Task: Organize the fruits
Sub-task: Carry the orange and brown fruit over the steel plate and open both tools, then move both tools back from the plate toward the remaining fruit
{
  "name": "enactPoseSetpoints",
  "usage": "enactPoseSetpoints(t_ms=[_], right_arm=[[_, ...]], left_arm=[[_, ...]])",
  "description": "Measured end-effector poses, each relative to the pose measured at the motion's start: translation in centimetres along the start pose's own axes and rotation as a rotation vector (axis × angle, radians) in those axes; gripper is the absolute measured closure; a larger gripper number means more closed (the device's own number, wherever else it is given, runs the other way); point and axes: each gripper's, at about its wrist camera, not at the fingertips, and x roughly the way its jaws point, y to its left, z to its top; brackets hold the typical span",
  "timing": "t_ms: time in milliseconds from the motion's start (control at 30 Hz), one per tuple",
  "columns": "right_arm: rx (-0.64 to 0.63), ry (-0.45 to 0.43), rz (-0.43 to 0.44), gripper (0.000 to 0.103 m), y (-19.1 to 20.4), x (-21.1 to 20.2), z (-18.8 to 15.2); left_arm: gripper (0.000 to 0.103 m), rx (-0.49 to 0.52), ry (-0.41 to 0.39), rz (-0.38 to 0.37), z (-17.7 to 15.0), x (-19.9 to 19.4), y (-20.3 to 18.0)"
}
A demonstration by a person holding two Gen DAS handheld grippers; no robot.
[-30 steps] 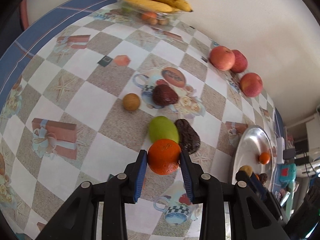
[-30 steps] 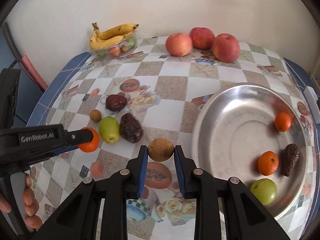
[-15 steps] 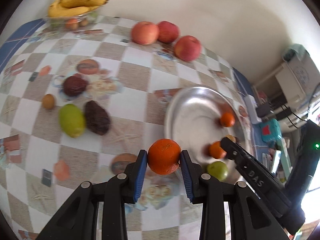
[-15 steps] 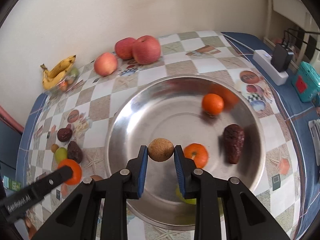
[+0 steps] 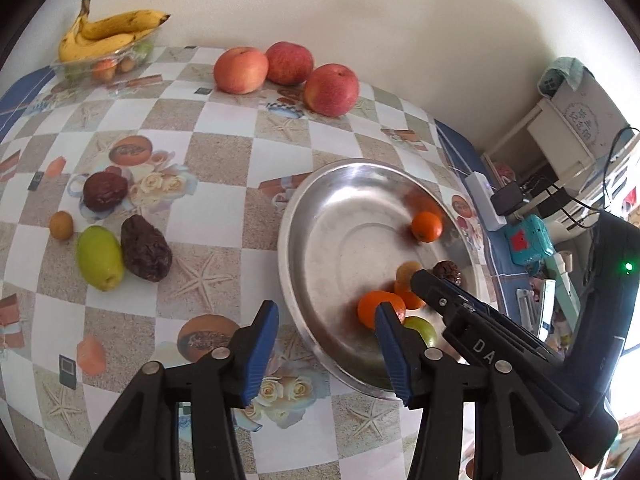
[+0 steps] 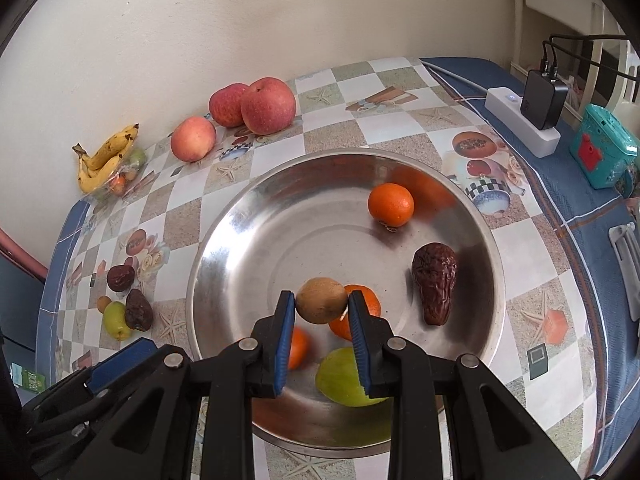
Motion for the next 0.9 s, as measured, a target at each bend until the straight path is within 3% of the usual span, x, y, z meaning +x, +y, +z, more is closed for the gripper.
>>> enactPoseSetpoints(t_ms=[133, 167, 300, 367, 400, 600, 733, 833, 900], right_arm=[[-0.013, 0.007, -0.002, 0.072, 0.3, 0.2, -0.1], [-0.016, 0.009, -0.004, 0.066, 0.3, 0.2, -0.1], [-0.014, 0.015, -0.006, 0.055, 0.4, 0.5, -0.2], [-0.015, 0.019, -0.008, 0.041, 0.5, 0.6, -0.3], [-0.017, 0.019, -0.009, 0.039, 0.5, 0.6, -0.3], [-0.053, 0.031, -0.027, 0.033, 1.1, 1.1, -0.5], [-0.080, 0.032, -0.041, 0.016, 1.5, 1.3, -0.6], [-0.099, 0.028, -0.048, 0.014, 1.9, 1.4, -0.8], [-0.105, 0.026, -0.057, 0.007, 2.0, 1.4, -0.8]], left_arm=[[0.035, -0.033, 0.005, 0.040, 0.2, 0.1, 1.1], [0.031, -0.044, 0.004, 0.055, 0.3, 0.1, 1.5], [0.014, -0.071, -0.003, 0.122, 0.4, 0.1, 2.6], [0.003, -0.081, -0.012, 0.159, 0.5, 0.0, 3.2], [0.000, -0.084, -0.019, 0.175, 0.5, -0.1, 3.4], [0.000, -0.095, -0.049, 0.277, 0.8, -0.6, 4.4], [0.000, -0.140, -0.061, 0.332, 1.0, -1.3, 5.6], [0.000, -0.175, -0.065, 0.389, 1.0, -1.8, 6.7], [0.000, -0.189, -0.065, 0.436, 1.0, -2.0, 7.4]])
